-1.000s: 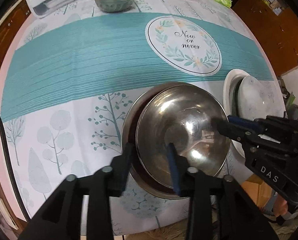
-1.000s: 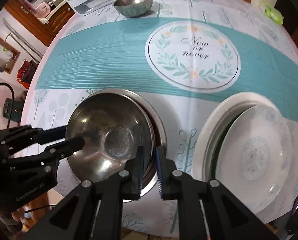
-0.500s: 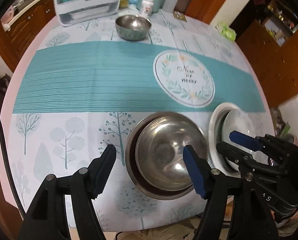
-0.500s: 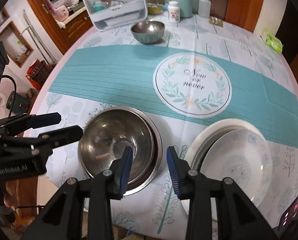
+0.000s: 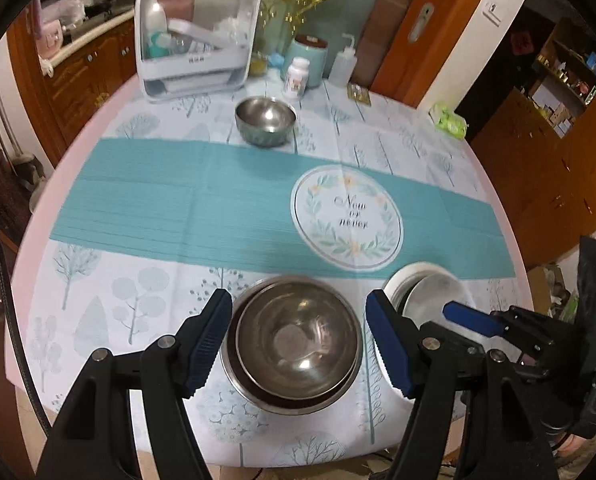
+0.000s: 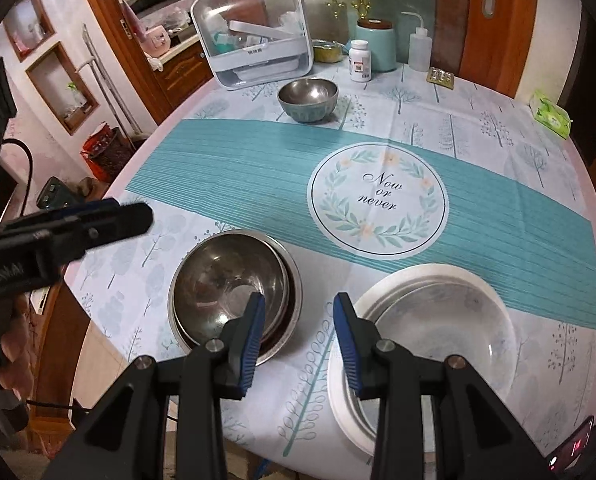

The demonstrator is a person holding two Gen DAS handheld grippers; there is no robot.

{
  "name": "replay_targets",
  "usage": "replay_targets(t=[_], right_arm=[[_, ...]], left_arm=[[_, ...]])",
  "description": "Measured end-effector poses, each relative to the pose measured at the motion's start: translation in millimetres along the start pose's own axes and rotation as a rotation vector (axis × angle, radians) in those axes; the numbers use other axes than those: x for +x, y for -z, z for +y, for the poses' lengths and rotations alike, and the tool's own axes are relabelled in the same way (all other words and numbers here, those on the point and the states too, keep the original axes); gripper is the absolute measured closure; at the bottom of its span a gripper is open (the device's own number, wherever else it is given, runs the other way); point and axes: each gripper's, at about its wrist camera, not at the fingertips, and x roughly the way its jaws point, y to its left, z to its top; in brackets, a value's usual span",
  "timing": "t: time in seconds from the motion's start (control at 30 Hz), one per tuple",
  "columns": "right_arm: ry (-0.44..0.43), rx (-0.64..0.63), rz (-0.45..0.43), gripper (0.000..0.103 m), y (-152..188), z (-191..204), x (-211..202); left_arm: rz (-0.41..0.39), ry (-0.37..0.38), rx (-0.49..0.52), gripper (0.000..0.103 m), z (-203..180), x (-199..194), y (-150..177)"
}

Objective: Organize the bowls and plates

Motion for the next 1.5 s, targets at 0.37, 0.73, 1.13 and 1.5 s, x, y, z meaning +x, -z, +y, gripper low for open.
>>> replay_targets(t=[0.37, 0.73, 1.13, 1.5], right_arm=[[-0.055, -0.023, -0.055, 0.067, -20, -24, -19], [-0.022, 0.035, -0.124, 0.061, -77, -43, -35], [0.037, 0.109, -0.143, 0.061, -175, -51, -28], [0.045, 0.177, -0.009, 0.06, -260, -62, 64]], left_arm=[[-0.13, -0.083, -0.001, 0.024, -19, -47, -27], [-0.226, -0.113, 0.063, 0.022, -9, -71, -96], [-0.181, -0.099, 0.217, 0.019, 7, -30, -187], [0.016, -0.042, 0.117, 0.019, 63, 91, -250]])
